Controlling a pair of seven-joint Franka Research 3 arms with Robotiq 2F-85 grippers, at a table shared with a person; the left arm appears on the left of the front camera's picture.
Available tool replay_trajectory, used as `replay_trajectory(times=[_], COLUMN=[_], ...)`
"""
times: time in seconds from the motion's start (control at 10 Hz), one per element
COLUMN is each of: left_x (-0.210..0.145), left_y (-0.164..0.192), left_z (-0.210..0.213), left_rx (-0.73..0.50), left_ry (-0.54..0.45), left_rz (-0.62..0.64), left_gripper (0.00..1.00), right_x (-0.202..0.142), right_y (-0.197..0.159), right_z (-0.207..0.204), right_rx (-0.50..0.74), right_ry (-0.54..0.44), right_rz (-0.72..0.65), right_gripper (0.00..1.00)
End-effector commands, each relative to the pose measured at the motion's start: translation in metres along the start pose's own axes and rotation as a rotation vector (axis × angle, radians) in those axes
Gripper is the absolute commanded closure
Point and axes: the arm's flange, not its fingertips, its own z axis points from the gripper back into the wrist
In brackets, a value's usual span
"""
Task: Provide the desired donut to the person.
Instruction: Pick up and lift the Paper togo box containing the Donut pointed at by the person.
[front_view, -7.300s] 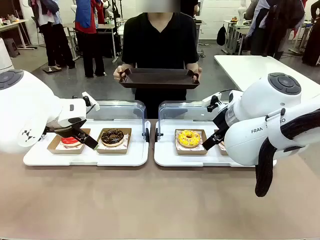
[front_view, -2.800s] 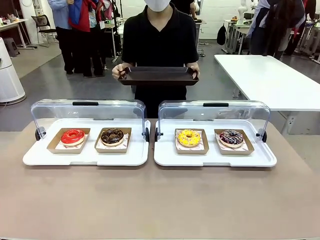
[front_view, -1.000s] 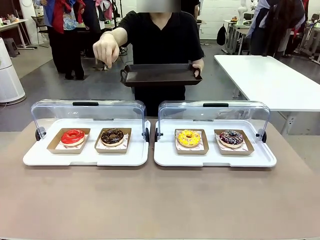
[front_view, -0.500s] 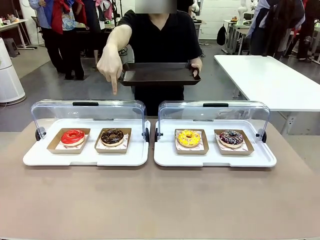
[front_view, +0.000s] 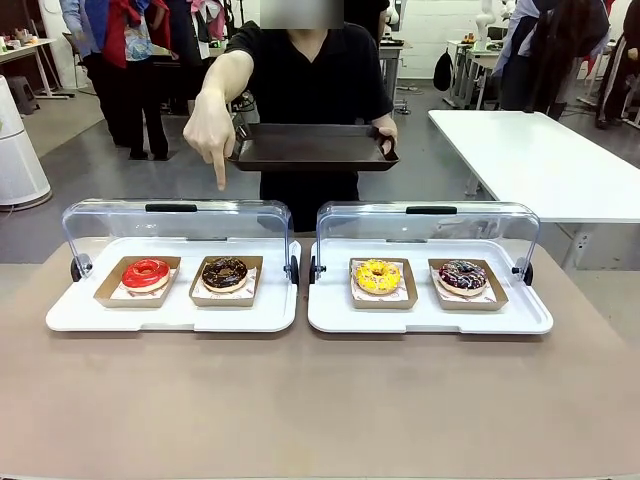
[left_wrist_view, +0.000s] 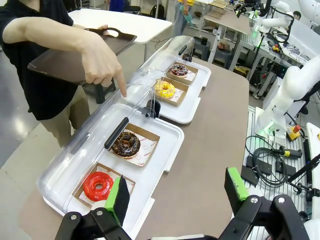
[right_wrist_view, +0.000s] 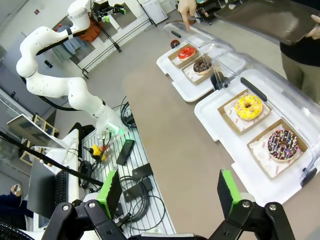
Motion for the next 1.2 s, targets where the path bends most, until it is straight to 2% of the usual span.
replay_trajectory(times=[0.0,0.3,0.4,0.5,0.6,0.9,1.0,1.1], left_x=[0.002,0.0,0.021,0.043,0.054,0.02,0.004,-0.009], left_y=[-0.001,0.0,-0.011,-0.026,-0.034,-0.04,-0.041,-0.04], left_z=[0.001,0.0,-0.02,-0.054,-0.095,-0.222,-0.252,-0.277], left_rx=[-0.003,0.0,0.011,0.027,0.04,0.046,0.037,0.027], left_ry=[-0.007,0.0,0.121,0.361,0.548,1.083,1.141,1.155], left_rz=[0.006,0.0,-0.089,-0.199,-0.302,-0.485,-0.523,-0.553], left_gripper=[0.0,0.0,0.0,0.0,0.0,0.0,0.0,0.0], right_x=[0.0,0.0,0.0,0.0,0.0,0.0,0.0,0.0], right_y=[-0.001,-0.001,-0.001,-0.001,-0.001,-0.001,-0.001,-0.001], right_z=[0.0,0.0,0.0,0.0,0.0,0.0,0.0,0.0], right_rx=[0.011,0.011,0.011,0.011,0.011,0.011,0.011,0.011], right_ry=[-0.01,-0.01,-0.01,-0.01,-0.01,-0.01,-0.01,-0.01], right_rz=[0.005,0.005,0.005,0.005,0.005,0.005,0.005,0.005], right_gripper=[0.0,0.0,0.0,0.0,0.0,0.0,0.0,0.0])
